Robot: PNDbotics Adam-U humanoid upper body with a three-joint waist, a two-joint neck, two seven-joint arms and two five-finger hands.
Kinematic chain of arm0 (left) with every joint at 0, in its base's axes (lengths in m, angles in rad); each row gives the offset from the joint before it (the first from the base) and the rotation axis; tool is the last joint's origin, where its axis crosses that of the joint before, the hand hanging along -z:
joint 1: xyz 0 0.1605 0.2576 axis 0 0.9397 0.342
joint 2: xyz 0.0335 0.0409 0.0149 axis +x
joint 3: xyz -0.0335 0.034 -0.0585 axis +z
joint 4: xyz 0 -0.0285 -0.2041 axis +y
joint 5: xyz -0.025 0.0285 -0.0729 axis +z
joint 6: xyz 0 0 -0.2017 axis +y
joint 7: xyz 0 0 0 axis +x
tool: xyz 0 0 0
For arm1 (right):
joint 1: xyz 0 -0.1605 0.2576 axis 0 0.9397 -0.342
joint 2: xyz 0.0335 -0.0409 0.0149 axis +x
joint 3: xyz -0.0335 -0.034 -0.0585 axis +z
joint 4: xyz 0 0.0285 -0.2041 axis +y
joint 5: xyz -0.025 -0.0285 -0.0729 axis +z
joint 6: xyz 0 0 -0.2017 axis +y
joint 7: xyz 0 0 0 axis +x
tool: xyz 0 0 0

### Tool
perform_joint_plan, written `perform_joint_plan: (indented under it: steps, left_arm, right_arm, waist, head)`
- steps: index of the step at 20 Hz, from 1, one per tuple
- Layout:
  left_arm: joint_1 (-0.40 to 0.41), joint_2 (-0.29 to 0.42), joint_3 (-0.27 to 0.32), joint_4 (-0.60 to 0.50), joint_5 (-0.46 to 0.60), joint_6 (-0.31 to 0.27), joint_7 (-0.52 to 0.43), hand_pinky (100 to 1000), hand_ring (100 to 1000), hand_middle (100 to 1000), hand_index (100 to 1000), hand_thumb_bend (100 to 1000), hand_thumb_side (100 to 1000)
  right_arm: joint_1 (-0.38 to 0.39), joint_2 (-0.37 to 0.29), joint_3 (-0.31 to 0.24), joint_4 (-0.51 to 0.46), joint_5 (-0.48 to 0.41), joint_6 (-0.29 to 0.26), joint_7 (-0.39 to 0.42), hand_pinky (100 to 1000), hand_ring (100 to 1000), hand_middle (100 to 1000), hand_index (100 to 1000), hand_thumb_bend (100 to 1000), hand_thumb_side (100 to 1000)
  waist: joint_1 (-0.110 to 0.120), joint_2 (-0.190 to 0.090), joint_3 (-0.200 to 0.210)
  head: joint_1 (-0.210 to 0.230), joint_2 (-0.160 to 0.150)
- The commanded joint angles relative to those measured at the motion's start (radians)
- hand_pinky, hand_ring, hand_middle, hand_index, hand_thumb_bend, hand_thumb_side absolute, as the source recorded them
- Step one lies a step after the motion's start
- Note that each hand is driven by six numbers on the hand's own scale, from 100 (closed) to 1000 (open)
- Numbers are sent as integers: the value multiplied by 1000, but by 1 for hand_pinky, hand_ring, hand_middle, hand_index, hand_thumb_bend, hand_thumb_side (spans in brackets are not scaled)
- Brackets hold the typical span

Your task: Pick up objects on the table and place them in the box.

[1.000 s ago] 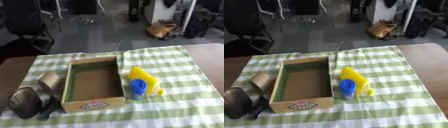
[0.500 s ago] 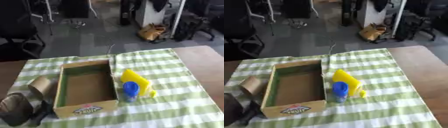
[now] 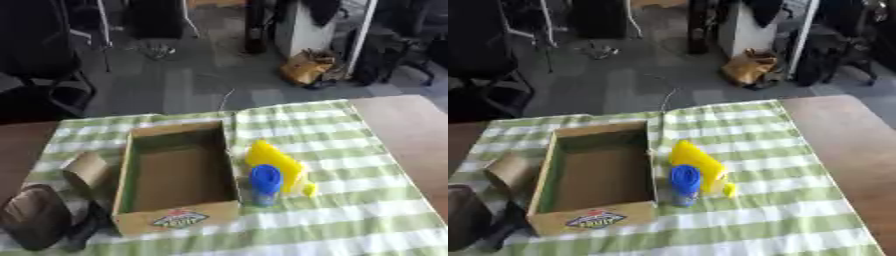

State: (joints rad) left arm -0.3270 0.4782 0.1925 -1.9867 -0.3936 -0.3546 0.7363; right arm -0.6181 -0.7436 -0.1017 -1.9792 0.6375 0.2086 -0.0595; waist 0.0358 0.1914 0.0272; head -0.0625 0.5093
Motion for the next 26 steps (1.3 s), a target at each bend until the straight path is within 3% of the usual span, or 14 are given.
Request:
perform_joint_plan:
  steps: [1,2,8,20,26]
  left_arm:
    - [-17,16,0,-13,7,-7,0,863,914,912,903,100,1000]
    - [-18,15,-2,-13,9,-9,-2,863,914,912,902,100,1000]
    - [-24,9,-11,-13,21,-11,-13,863,914,911,901,100,1000]
    - [-30,10,-20,-13,34,-18,-27,863,914,911,901,100,1000]
    - [-37,9,-23,-13,39,-20,-31,864,915,911,901,100,1000]
  right_arm:
    - [-33,-35,11,-21,37,17,61,827,882,873,889,141,913]
    - [-58,-37,30,-8,49,17,98,833,884,888,894,100,1000]
    - [-215,-8,137,136,129,-21,289,845,890,893,903,100,1000]
    - [-367,84,255,415,205,-179,443,855,900,901,906,100,1000]
    - [-425,144,286,556,254,-242,470,853,899,900,911,100,1000]
  waist:
    - [-1,-18,1]
    - [-2,-20,4]
    - [-7,-25,12]
    - [-15,-27,23]
    - [-16,-24,32]
  head:
    - [8,12]
    - [1,12]
    - [-23,16]
    - [-70,1]
    - [-80,1]
